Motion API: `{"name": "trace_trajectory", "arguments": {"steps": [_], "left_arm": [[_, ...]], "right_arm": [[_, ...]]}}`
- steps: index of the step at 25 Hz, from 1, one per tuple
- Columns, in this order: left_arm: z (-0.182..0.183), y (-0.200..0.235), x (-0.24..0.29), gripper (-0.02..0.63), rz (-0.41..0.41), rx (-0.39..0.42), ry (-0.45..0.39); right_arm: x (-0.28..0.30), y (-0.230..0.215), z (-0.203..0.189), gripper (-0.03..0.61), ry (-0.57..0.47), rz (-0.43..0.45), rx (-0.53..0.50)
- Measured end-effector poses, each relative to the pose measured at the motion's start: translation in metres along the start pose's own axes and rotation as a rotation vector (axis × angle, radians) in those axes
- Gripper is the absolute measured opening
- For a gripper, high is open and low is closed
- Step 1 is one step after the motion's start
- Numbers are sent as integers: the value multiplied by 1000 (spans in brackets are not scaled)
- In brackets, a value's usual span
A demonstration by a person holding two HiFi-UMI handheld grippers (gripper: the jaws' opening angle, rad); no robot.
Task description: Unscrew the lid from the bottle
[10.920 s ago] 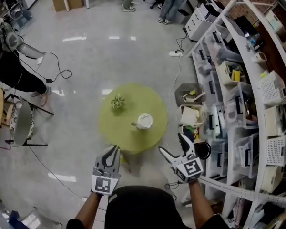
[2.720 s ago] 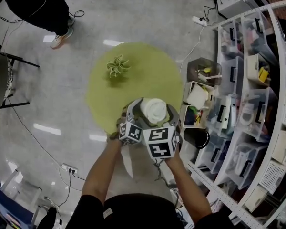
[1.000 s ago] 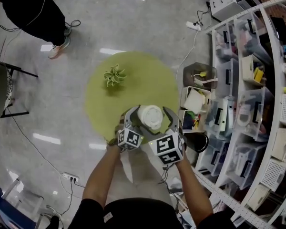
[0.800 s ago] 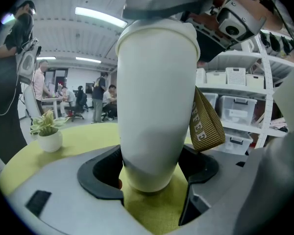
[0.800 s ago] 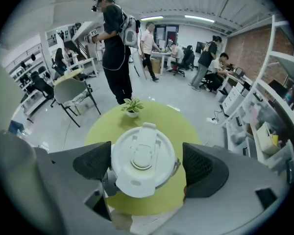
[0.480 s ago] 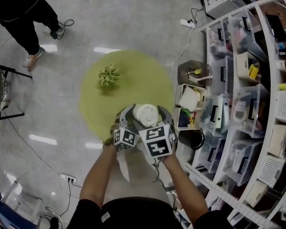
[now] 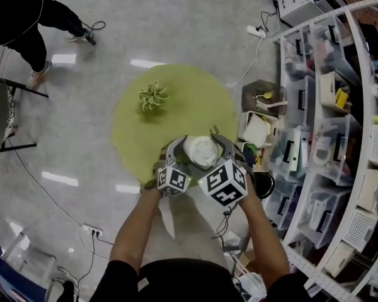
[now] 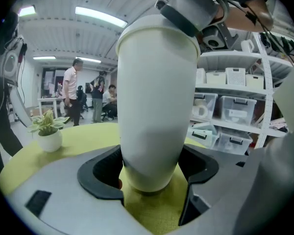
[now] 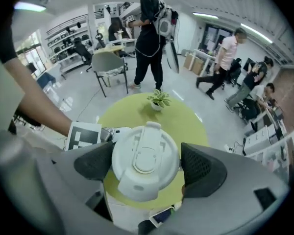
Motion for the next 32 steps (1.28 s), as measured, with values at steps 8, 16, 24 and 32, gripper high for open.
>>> {"name": "trace_trajectory", "arguments": {"steps": [8,16,24,32], "left_arm": [[-4,-1,-2,368,-11,-2,10],[-4,-2,-1,368,-14,1,8],[-4,-1,-1,368,-10,4,13],[-4,-1,-1,368,-13,8,13]], "right_arm": [[1,4,2,436,28,160,-312],[0,5,1,434,38,215,-455],[-9,-1,-3,483,39,-32,-97],[-2,0,-2,483,4,-255,381]]}}
Point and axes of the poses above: the fingertips, and each gripper's own axes: x forward along the fingers, y to its left, z out of its top, the point moved 7 cm from there along -x, backward along the fingers, and after that the axes turned 7 degrees about -y, right-handed, at the moved point
